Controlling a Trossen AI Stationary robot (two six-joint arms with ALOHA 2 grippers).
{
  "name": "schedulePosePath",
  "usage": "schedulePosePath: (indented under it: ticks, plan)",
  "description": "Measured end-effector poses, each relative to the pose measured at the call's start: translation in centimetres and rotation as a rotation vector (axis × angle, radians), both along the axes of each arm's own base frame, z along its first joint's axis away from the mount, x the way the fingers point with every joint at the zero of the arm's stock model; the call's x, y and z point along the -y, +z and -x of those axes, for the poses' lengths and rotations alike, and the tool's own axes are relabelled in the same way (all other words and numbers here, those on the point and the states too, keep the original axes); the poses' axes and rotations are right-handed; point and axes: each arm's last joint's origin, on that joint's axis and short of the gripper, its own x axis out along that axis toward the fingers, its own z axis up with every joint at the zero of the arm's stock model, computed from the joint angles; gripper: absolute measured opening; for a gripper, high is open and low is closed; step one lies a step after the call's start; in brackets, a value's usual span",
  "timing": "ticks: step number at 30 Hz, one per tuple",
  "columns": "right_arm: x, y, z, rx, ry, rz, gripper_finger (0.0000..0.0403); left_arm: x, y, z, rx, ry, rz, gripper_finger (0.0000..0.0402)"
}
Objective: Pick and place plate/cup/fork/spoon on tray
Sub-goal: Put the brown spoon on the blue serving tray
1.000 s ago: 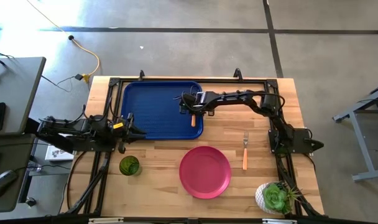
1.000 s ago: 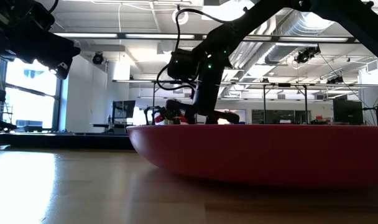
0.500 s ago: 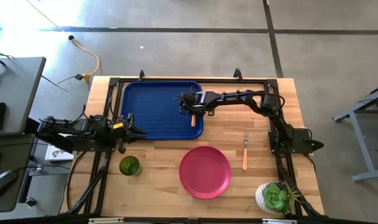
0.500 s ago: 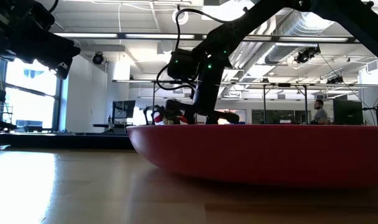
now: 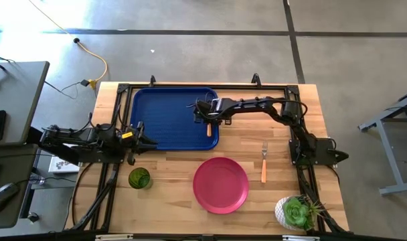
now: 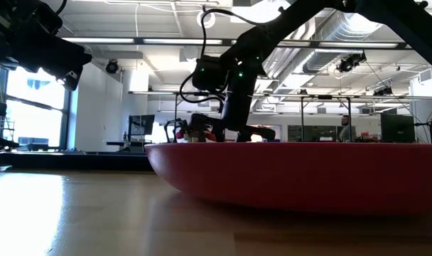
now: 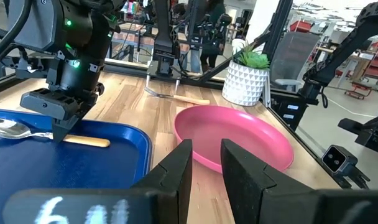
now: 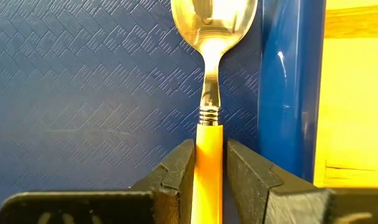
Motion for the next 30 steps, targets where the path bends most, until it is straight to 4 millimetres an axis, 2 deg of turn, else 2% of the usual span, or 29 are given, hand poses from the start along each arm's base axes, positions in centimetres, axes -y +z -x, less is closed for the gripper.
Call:
schedulePosePath:
  ticks: [21, 30]
  plan:
    - [0.0, 0.2, 0.0, 0.011, 0.004, -0.008, 0.0086, 0.0, 0.0, 0.0, 0.0, 0.0, 0.0, 0.0076]
    - [0.0, 2.2, 0.3, 0.039, 0.02, 0.033, 0.0086, 0.0, 0.0, 0.0, 0.0, 0.0, 0.0, 0.0076]
